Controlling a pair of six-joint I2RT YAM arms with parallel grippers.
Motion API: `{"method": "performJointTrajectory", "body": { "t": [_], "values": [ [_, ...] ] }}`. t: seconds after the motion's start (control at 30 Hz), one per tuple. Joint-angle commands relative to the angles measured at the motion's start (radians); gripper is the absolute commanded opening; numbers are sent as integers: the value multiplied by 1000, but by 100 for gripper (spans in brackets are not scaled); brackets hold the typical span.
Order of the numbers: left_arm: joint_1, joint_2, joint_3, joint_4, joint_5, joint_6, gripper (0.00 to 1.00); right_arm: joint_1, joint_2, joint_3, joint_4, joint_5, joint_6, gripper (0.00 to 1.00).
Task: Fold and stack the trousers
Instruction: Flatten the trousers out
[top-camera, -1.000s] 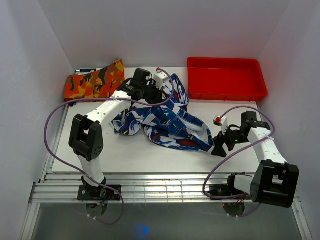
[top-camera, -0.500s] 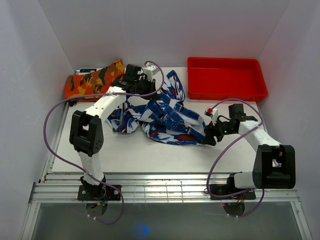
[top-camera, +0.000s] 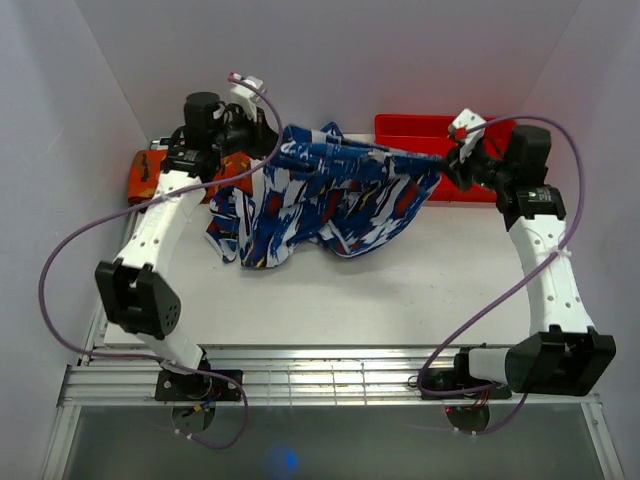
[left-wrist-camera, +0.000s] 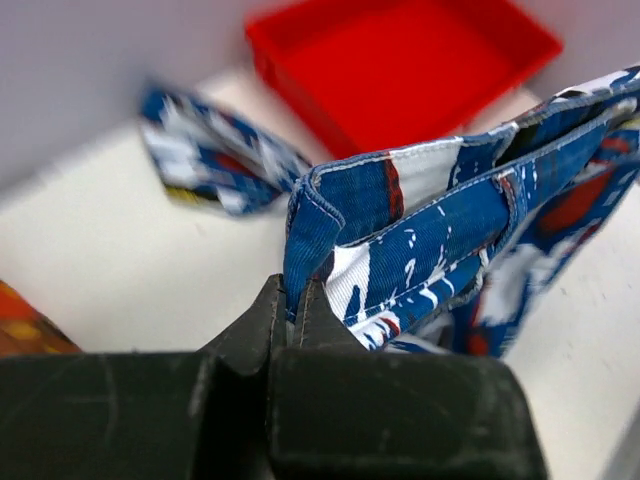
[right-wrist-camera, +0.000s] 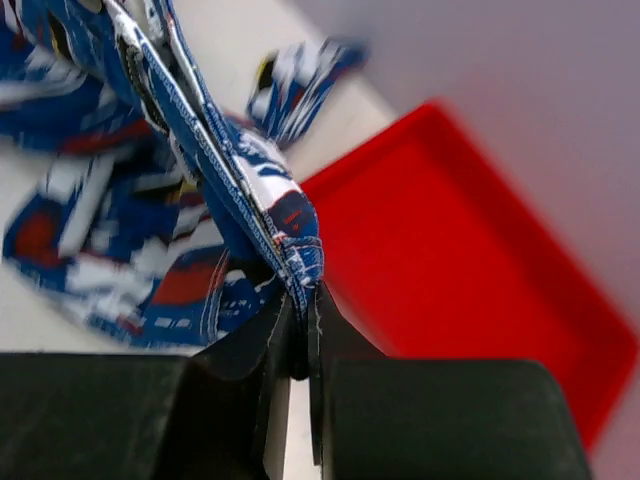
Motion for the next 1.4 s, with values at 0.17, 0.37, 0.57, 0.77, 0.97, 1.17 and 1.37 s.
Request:
{"method": "performJointTrajectory", "body": {
  "t": [0.17,0.37,0.57,0.77,0.97,1.17,1.37],
  "values": [
    [34,-465,67,388,-139,214,0,-29,-126,520,106,110,41,8],
    [32,-667,73,521,-133,259,0,-29,-247,636,247,168,56,8],
    [34,-810,96,538,-102,223,0,-29,-365,663,431,232,102,8],
    [34,-780,259,551,-163,208,0,-29,-326,857,522,257,159,8],
    [45,-639,457,604,-313,243,0,-29,-220,926,611,295,157,8],
    [45,-519,536,680,-269,283,0,-32,-108,1022,654,262,272,8],
    [45,-598,249,666,-263,320,0,-32,-132,889,530,109,348,8]
  ]
}}
